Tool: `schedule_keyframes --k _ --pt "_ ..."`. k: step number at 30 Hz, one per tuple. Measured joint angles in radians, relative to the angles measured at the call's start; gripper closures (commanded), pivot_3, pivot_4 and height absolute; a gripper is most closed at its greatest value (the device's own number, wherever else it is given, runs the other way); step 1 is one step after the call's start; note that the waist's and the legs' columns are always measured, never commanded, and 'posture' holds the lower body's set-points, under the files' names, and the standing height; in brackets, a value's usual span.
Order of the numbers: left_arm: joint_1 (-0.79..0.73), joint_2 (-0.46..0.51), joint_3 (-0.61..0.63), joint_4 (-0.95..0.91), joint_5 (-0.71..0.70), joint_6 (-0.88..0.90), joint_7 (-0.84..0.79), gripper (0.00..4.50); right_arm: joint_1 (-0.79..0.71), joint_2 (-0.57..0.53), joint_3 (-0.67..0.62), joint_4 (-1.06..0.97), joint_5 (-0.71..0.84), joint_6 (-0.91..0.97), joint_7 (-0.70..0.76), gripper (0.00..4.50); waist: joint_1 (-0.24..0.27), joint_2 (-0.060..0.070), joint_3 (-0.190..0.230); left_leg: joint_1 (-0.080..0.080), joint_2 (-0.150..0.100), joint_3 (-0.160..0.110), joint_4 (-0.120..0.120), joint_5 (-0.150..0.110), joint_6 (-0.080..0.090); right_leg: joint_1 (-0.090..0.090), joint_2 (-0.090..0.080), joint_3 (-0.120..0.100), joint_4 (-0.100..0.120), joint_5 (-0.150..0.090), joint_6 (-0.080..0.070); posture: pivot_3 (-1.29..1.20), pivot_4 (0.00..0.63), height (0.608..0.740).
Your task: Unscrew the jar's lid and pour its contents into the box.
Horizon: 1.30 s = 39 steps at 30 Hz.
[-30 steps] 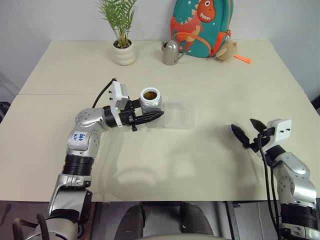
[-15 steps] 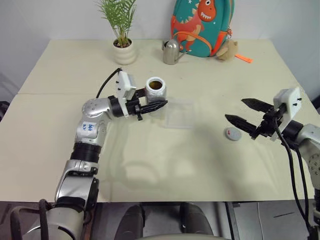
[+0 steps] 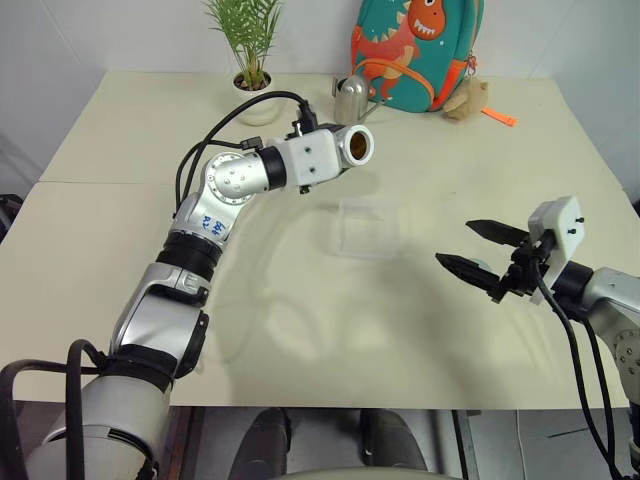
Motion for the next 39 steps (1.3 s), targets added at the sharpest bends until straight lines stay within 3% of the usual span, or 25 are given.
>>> schedule_keyframes --k 3,8,15,24,27,32,36,39 --pt "-0.065 0.023 -0.182 0.001 0.34 -0.006 0.403 2.56 0.009 0.032 -0.002 -0.024 0.01 0.006 -0.027 0.04 0.004 0.0 0.0 0.0 -0.001 0.0 0.0 0.0 0.0 0.001 0.0 0.001 0.0 0.001 0.001 0.0 0.15 0.74" --pt "-0.077 -0.019 -0.384 0.11 0.609 0.084 0.712 2.56 0.01 0.052 0.0 -0.051 0.021 0.012 -0.057 0.04 0.009 0.0 0.0 0.0 -0.001 0.001 0.0 0.0 0.0 0.0 0.0 0.001 0.0 0.001 0.001 0.0 0.15 0.74" --pt "-0.105 -0.047 -0.463 0.194 0.703 0.177 0.885 2.56 0.011 0.08 0.0 -0.062 0.041 0.013 -0.09 0.04 0.003 0.0 0.0 -0.001 -0.001 0.001 0.0 0.0 0.0 -0.001 0.0 0.001 0.0 0.001 0.001 0.0 0.15 0.74" --pt "-0.11 -0.033 -0.466 0.19 0.686 0.154 0.884 2.56 0.011 0.107 0.013 -0.063 0.042 0.009 -0.1 0.04 -0.001 0.0 0.0 -0.001 -0.001 0.001 0.001 0.0 0.0 -0.001 0.0 0.002 0.001 0.001 0.001 0.0 0.15 0.74" --pt "-0.11 -0.034 -0.389 0.225 0.545 0.049 0.76 2.56 0.009 0.109 0.014 -0.062 0.042 0.007 -0.1 0.04 -0.001 0.0 0.0 -0.001 -0.001 0.001 0.001 0.0 0.0 -0.001 -0.001 0.001 0.001 0.001 0.001 0.0 0.15 0.74" --pt "-0.072 -0.045 -0.14 0.265 0.089 -0.127 0.285 2.56 0.01 0.113 0.015 -0.061 0.041 0.004 -0.098 0.04 -0.003 0.0 0.0 -0.001 -0.001 0.002 0.001 0.0 0.0 -0.001 -0.001 0.001 0.001 0.001 0.001 0.0 0.15 0.74" --pt "0.004 -0.097 0.106 0.239 -0.322 0.06 -0.15 2.56 0.011 0.113 0.016 -0.061 0.041 -0.005 -0.096 0.04 -0.006 0.0 0.0 0.0 -0.001 0.002 0.004 0.0 0.0 -0.001 -0.001 0.002 0.004 0.001 0.001 0.0 0.15 0.74" --pt "0.016 -0.105 0.252 0.203 -0.509 0.357 -0.309 2.56 0.011 0.113 0.018 -0.058 0.04 -0.01 -0.095 0.04 -0.009 0.0 0.0 0.001 -0.001 0.002 0.006 0.0 0.001 -0.001 -0.001 0.002 0.007 0.001 0.001 0.0 0.15 0.74"
